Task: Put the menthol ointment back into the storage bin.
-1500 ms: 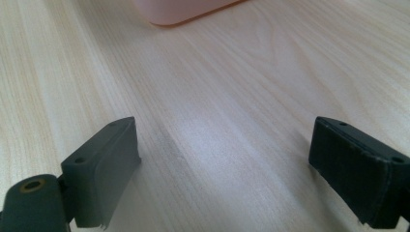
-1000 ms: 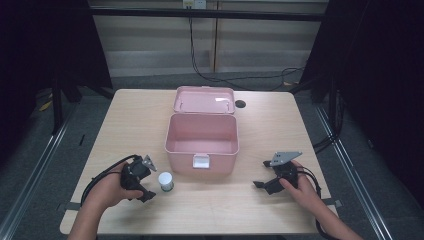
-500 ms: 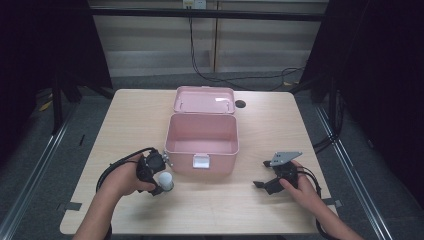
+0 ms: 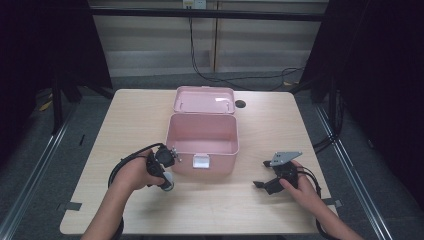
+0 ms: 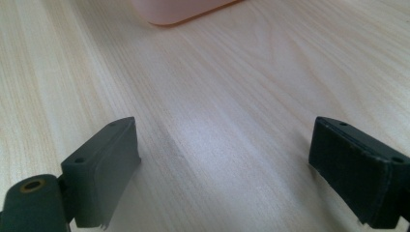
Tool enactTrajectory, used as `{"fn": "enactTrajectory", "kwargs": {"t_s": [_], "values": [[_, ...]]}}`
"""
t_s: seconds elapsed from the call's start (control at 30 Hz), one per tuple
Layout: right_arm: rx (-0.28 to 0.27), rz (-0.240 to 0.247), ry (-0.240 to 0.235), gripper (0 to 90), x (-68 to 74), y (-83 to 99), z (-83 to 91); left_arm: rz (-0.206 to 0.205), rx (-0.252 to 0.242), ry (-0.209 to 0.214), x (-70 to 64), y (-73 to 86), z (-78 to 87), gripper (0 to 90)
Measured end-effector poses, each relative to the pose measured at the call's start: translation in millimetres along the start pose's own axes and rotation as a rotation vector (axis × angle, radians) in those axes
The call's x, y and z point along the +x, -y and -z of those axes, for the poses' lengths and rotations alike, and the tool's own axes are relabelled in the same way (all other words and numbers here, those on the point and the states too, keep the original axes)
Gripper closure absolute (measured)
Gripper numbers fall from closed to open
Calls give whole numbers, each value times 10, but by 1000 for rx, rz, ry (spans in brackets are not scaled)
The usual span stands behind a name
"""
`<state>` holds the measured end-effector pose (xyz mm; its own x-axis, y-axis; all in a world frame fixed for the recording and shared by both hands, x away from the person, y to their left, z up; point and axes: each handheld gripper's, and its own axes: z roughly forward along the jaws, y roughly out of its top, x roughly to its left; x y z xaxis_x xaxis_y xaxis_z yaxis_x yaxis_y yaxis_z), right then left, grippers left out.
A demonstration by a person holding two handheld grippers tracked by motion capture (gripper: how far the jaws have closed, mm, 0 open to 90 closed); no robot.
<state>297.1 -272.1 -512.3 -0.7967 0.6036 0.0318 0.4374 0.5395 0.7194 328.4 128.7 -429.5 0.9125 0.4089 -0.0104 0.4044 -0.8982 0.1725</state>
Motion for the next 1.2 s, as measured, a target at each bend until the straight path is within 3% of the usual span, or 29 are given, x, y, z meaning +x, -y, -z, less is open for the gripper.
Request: {"fn": "enactTrajectory", "kwargs": {"t_s": [0.17,0.27,0.37,0.43,0.53,0.73,0.87,1.2], "values": [[0,0,0,100,0,0,0,13,15,5,-19,-32,4,501],[0,0,0,100,0,0,0,35,22,11,-8,-43,18,504],[0,0,0,100,0,0,0,84,28,21,-12,-49,63,505],[0,0,0,100,0,0,0,84,31,24,-8,-50,83,505],[0,0,0,100,0,0,0,113,25,47,-19,-44,163,505],[-1,-2,1,100,1,0,0,125,46,57,-12,-49,289,505],[-2,1,1,100,-1,0,-2,162,45,68,-6,-75,438,505],[-2,0,1,100,0,0,-1,184,51,88,7,-146,713,505]]}}
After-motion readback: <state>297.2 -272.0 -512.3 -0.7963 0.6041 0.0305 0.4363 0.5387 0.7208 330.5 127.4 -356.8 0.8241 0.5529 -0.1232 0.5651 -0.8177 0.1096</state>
